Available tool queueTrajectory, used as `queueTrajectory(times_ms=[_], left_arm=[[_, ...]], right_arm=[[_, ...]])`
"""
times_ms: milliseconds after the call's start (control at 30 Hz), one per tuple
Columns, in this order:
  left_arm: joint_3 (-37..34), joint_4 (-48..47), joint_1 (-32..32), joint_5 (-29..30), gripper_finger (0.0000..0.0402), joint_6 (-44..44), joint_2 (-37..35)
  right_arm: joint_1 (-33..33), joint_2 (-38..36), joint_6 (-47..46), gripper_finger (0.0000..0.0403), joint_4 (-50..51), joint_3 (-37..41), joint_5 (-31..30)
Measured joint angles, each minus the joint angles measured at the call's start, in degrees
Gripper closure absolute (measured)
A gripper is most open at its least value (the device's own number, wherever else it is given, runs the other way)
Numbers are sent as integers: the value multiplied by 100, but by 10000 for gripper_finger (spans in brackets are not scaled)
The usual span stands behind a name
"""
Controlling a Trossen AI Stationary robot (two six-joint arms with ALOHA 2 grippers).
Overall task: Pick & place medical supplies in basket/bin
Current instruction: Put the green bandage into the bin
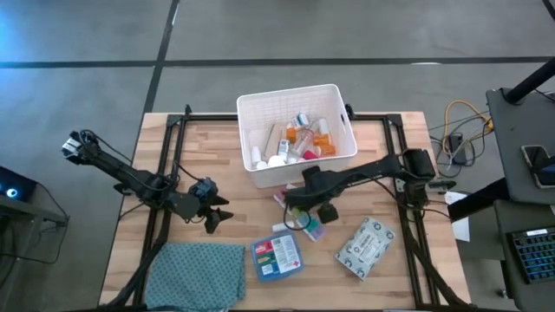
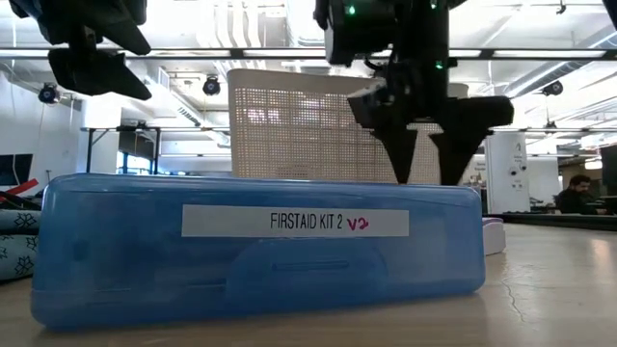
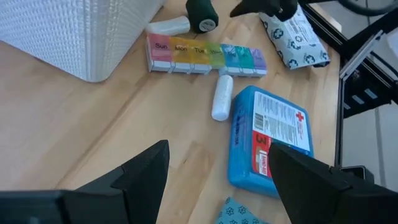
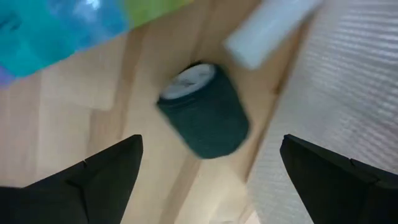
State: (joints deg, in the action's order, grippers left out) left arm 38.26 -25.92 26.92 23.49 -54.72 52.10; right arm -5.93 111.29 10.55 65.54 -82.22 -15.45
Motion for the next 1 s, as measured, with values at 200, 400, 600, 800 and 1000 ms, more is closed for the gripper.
queueTrajectory(times_ms=[200,400,600,800,1000], left_arm=[[0,1,0,2,148,-92,0],[0,2,0,2,148,-96,0],[-2,3,0,4,148,-190,0],[-4,3,2,6,148,-188,0],[-4,3,2,7,148,-188,0]], right_arm=[[19,21,683,35,-615,301,-46],[26,55,442,35,-1110,697,-143],[-64,76,-633,41,-1045,1078,-72],[-232,78,-1809,108,-989,1098,57],[-286,107,-2660,237,-1091,790,252]])
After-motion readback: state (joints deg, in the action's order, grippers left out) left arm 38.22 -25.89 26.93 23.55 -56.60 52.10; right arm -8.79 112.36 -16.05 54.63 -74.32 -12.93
